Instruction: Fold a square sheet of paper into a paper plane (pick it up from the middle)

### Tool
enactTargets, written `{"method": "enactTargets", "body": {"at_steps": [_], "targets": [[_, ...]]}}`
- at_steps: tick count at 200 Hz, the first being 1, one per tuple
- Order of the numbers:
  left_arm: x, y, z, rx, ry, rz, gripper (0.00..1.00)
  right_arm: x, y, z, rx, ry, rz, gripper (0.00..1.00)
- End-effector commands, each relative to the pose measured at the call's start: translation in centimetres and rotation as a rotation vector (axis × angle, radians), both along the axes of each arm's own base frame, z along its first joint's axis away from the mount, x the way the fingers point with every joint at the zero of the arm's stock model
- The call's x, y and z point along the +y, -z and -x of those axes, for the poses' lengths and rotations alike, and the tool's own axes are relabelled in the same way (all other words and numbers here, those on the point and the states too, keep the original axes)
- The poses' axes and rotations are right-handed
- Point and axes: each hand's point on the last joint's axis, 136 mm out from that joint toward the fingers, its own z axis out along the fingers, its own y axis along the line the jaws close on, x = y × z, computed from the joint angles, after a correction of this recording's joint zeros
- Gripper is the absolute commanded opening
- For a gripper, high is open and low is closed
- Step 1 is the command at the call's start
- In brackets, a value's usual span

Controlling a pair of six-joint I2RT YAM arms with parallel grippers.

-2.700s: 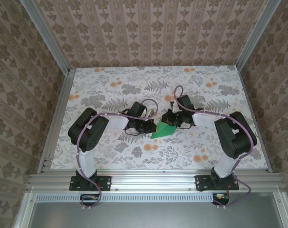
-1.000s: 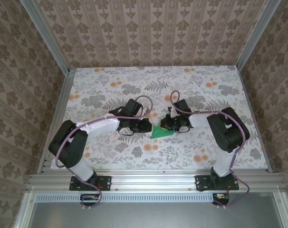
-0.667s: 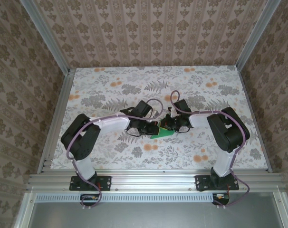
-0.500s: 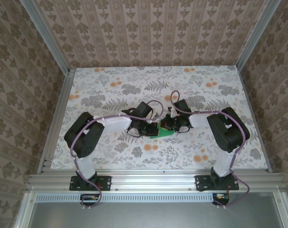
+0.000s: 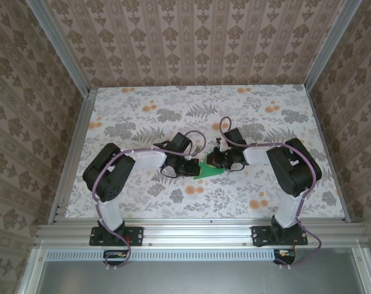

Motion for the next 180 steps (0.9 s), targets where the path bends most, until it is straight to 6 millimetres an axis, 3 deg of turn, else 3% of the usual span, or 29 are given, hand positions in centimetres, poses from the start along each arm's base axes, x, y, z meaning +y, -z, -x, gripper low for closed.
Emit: {"method": "enactTargets", "body": {"at_steps": [1, 55, 76, 128, 180], "targets": [[0.9, 1.7, 0.7, 0.026, 0.02, -0.019, 0.0, -1.8, 3.0, 1.8, 0.093, 0.014, 0.095, 0.07], [2.2, 3.4, 1.9, 0.054, 0.005, -0.05, 0.0, -1.9, 3.0, 1.9, 0.095, 0.014, 0.098, 0.07], [2.4, 2.5, 1.6, 0.029, -0.002, -0.048, 0.0, -1.8, 3.1, 2.0, 0.098, 0.011, 0.098, 0.07], [1.2, -2.5, 0.9, -0.043, 0.031, 0.035, 0.03, -1.9, 3.5, 2.0, 0.107, 0.011, 0.105, 0.07], [0.2, -2.0, 1.9, -0.006, 0.087, 0.06, 0.03, -1.8, 3.4, 1.9, 0.104, 0.012, 0.1, 0.07]]}}
